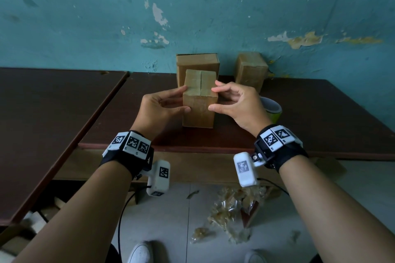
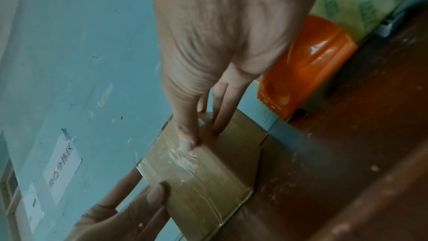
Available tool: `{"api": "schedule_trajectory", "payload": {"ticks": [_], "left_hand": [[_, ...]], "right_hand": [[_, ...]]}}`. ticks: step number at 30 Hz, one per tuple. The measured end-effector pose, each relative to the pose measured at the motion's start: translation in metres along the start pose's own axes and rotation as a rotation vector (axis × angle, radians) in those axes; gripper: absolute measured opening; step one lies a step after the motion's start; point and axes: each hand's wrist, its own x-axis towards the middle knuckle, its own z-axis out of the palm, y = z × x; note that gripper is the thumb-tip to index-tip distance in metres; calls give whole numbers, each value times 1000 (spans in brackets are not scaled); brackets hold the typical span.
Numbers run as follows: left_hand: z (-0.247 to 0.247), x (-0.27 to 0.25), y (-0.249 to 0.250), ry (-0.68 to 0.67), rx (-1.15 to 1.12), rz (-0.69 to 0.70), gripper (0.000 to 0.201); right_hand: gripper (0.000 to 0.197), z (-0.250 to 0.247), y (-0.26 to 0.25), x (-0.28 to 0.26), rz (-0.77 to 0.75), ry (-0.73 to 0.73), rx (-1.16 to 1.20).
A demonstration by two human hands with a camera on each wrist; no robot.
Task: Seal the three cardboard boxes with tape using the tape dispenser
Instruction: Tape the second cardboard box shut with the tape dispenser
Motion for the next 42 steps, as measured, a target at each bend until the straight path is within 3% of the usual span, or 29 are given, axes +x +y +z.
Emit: {"api": "schedule_trajectory", "payload": {"ticks": [4, 9, 16, 19, 22, 26, 31, 42], "left_hand": [[0, 0, -2, 12, 11, 4, 60], [5, 3, 2, 65, -180, -103, 39], [5, 4, 14, 70, -181, -131, 23], [8, 11, 18, 128, -42, -116, 40], [10, 19, 18, 196, 33, -122, 50], [18, 22, 18, 282, 116, -87, 43], [21, 22, 14, 281, 216, -59, 36], [19, 17, 14, 258, 265, -1, 47]], "right_hand": [[52, 0, 3, -1, -13, -40, -14], [39, 1, 3, 1, 4, 13, 79], [30, -6, -4, 3, 71, -22, 125], [47, -2, -8, 6, 90, 88, 83], [40, 9, -8, 11, 42, 169, -37], [31, 18, -9, 14, -11, 202, -96], [27, 15, -7, 14, -26, 180, -119], [34, 13, -4, 14, -51, 172, -95]]}}
